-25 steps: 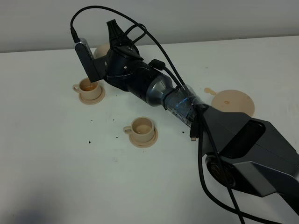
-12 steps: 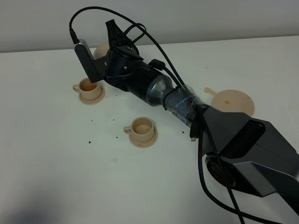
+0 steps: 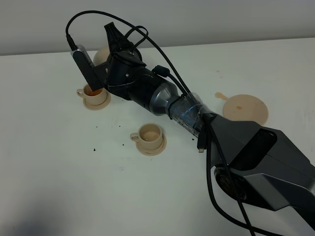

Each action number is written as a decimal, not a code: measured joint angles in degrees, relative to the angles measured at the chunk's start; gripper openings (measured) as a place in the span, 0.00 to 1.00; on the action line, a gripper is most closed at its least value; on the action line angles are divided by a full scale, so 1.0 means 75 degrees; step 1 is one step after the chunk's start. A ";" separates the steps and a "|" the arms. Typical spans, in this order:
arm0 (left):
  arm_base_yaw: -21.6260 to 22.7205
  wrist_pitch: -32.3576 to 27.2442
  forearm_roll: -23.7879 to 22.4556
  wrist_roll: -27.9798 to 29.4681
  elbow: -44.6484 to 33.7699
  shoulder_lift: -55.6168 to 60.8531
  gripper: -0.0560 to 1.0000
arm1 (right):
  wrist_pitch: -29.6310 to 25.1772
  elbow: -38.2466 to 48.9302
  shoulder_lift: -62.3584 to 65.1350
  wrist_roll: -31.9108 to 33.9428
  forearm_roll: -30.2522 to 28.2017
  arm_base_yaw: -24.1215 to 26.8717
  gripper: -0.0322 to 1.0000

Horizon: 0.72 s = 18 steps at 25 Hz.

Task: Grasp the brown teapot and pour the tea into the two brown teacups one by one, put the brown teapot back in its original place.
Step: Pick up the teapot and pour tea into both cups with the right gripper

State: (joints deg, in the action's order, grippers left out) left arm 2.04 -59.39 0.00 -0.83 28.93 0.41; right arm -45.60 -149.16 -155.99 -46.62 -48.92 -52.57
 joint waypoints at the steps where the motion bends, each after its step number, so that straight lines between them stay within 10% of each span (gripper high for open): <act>1: 0.0000 0.0000 0.0000 0.0000 0.0000 0.0000 0.41 | 0.0000 0.0000 0.0000 -0.0007 -0.0008 0.0000 0.15; 18: 0.0000 0.0000 0.0000 0.0000 0.0000 0.0000 0.41 | 0.0017 0.0000 0.0000 -0.0007 -0.0284 0.0000 0.15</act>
State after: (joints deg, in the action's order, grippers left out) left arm 2.04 -59.39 0.00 -0.83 28.93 0.41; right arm -45.48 -149.16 -155.99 -46.68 -51.05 -52.57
